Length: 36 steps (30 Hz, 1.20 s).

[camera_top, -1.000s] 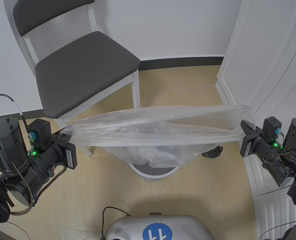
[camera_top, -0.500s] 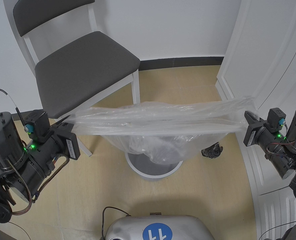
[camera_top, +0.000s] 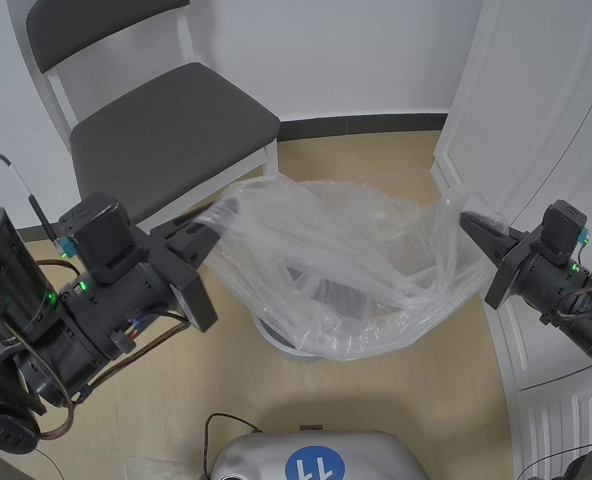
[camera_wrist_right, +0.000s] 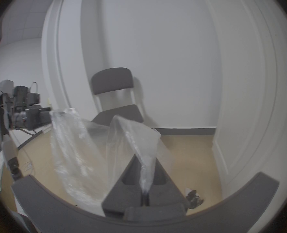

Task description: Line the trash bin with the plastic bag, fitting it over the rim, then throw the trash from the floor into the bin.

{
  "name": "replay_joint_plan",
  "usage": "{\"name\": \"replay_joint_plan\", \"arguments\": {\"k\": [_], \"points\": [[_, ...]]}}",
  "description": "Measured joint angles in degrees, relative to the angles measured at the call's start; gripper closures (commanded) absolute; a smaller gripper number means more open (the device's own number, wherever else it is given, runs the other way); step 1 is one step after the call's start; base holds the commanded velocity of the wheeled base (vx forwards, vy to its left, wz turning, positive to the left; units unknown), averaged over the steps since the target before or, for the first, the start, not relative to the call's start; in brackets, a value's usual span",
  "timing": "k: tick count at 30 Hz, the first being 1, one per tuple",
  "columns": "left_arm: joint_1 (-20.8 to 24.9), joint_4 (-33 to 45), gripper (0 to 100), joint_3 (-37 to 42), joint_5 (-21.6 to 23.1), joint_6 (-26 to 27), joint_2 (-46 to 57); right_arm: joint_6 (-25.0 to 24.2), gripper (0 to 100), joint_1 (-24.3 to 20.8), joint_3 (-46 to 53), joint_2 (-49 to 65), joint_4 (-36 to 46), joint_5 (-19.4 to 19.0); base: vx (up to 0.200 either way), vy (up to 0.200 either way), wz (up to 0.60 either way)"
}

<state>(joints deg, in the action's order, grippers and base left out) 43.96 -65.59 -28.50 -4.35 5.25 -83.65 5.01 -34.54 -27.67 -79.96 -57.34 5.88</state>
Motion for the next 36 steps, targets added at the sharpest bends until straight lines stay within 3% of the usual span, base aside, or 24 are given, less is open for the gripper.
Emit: {"name": "replay_joint_plan", "arguments": {"k": [6,18,28,36], "points": [[2.6,-5.9,100,-1.6,0.7,-0.1,-5.3,-1.2,100,-3.4,-2.6,-0.4,1.0,-2.1,0.0,0.0,0.0],[4.0,-16.3,100,-6.7,0.4,-0.3,-21.8,-10.3,100,-5.5,-8.9,-14.4,-5.7,-2.4,0.0,0.0,0.0],[0.9,-21.2,100,-5.7,-2.2,-1.0,-29.4,-11.7,100,-4.8,-12.7,-23.8,-6.9,-2.4,0.0,0.0,0.0],[-1.5,-22.4,100,-4.2,-2.7,-4.9,-33.1,-12.0,100,-4.1,-13.9,-26.4,-6.9,-2.5,0.0,0.0,0.0]]}}
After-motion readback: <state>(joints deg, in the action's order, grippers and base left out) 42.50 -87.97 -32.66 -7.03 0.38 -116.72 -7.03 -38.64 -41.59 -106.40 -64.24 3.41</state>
